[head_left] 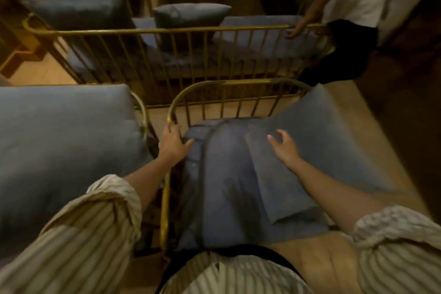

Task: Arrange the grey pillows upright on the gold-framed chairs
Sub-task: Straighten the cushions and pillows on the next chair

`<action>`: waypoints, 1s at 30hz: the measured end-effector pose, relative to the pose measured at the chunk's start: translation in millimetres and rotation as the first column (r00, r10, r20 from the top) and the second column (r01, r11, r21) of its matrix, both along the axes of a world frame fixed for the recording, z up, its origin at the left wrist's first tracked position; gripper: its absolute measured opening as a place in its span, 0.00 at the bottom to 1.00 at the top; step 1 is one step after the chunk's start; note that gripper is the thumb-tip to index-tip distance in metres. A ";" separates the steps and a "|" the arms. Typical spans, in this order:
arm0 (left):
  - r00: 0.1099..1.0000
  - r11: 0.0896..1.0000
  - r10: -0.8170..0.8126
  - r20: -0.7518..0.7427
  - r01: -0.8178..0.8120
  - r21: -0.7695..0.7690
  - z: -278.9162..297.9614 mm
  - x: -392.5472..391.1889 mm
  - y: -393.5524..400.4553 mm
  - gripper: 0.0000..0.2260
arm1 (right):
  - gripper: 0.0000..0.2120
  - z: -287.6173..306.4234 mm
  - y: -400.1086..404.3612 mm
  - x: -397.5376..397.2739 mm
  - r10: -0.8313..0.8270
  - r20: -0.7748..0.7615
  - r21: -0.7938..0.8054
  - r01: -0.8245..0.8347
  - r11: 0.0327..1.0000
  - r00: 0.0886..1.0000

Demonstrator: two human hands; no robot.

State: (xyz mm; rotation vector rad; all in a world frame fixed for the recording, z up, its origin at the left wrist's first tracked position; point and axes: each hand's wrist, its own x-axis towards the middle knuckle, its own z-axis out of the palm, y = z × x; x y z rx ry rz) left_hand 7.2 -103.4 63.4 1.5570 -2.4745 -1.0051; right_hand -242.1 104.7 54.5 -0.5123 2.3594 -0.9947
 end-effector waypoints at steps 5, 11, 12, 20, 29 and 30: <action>0.992 0.969 0.116 -0.044 -0.104 0.225 -52.6 -84.8 64.6 0.26 | 0.29 -1.1 101.4 -100.8 0.028 -0.199 0.219 0.016 0.976 0.980; 0.997 0.941 0.045 0.061 -0.063 0.334 -95.5 -163.1 128.3 0.33 | 0.29 -1.8 159.4 -172.4 0.043 -0.305 0.315 0.058 0.947 0.951; 0.997 0.939 0.016 0.075 -0.041 0.342 -99.2 -172.2 136.9 0.33 | 0.30 -4.8 162.8 -179.8 0.050 -0.274 0.335 0.047 0.941 0.960; 0.982 0.860 0.050 0.184 -0.135 0.492 -156.0 -212.6 154.9 0.33 | 0.46 -48.6 163.1 -207.8 0.081 -0.083 0.325 -0.050 0.944 0.993; 0.930 0.732 0.268 0.253 -0.367 0.574 -239.2 -269.4 145.7 0.29 | 0.53 -78.0 153.4 -221.2 -0.055 -0.165 0.341 0.110 0.934 0.985; 0.913 0.709 0.319 0.254 -0.408 0.575 -243.8 -276.5 146.9 0.29 | 0.53 -81.7 154.1 -222.1 -0.058 -0.176 0.332 0.115 0.936 0.983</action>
